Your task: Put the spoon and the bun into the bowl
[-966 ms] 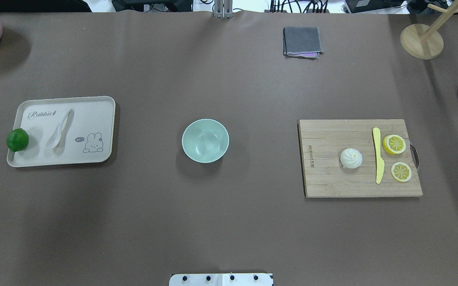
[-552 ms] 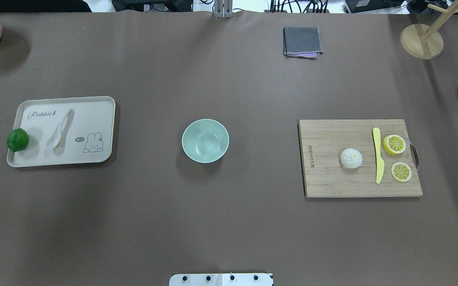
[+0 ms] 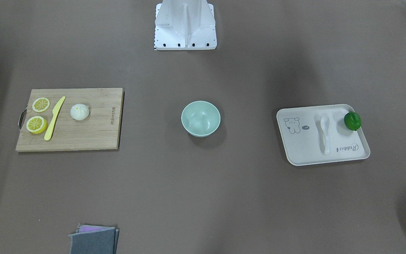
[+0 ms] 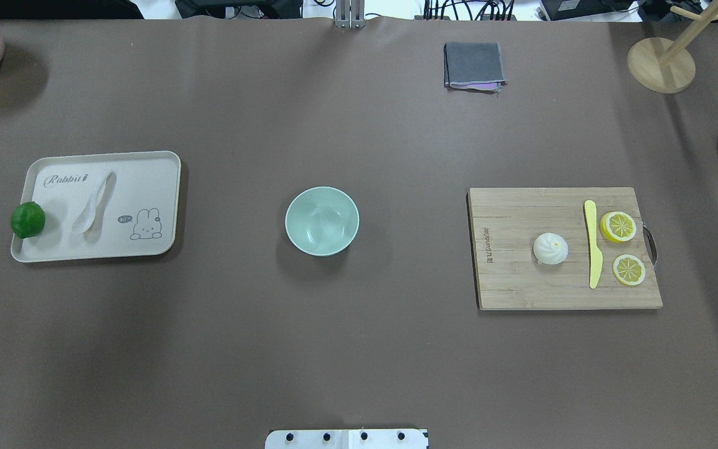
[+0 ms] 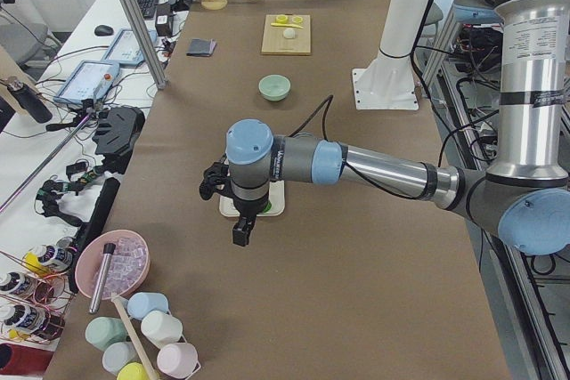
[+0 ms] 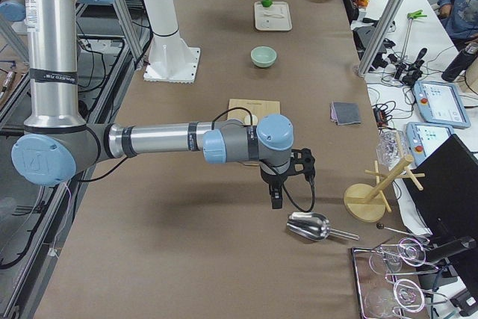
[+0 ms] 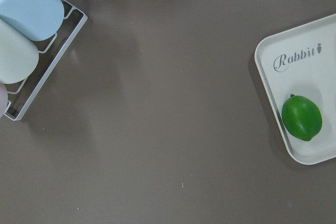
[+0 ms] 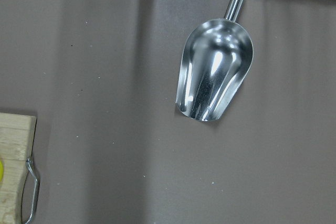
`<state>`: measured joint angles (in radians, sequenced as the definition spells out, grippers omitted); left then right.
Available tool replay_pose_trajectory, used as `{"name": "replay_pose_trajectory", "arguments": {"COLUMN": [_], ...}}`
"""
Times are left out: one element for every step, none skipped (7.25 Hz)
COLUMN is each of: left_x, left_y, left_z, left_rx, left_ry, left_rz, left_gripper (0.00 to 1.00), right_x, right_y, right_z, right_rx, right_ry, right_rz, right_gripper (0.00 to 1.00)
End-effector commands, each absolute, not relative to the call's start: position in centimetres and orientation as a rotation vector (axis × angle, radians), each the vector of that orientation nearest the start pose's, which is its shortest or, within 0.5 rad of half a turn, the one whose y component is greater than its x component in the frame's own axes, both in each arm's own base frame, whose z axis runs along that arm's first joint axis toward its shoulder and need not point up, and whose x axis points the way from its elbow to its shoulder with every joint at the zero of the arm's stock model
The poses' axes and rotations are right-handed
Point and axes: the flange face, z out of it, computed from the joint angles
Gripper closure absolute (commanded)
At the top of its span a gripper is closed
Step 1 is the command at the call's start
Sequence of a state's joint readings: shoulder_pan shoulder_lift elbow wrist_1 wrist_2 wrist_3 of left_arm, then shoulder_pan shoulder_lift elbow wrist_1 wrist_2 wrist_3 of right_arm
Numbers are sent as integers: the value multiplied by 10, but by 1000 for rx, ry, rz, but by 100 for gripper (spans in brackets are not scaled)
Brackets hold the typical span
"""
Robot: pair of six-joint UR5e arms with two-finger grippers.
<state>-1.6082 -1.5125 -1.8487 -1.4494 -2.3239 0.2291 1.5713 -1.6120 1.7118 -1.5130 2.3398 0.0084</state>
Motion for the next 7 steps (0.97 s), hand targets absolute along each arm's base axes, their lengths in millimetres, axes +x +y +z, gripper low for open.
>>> {"name": "replay_pose_trajectory", "arguments": {"left_x": [-82,-81,-75,-50,-30,-12,22], "left_y": [-462,-465,-469,-486,-495,-501,-504], "left_z": [562,561,555,538,526,521,514], "left_rx": [207,209,216,237,207,212,206], "left_ry": [735,733,735,737,752,765,785], "left_rz": [221,225,242,301,233,176,167], "left_gripper": [2,2,2,3,3,2,2], "right_x": [64,62,58,44,24,-9,-43], "right_y": [-481,-478,-476,-477,-479,-482,-487], "right_z": [602,602,600,588,566,538,517], "right_rx": [192,189,186,188,169,137,105], "right_ry": [-774,-812,-837,-848,-859,-869,-884], "right_rz": [-67,-71,-78,-96,-57,-23,-10], "right_gripper": [0,0,0,0,0,0,1]}}
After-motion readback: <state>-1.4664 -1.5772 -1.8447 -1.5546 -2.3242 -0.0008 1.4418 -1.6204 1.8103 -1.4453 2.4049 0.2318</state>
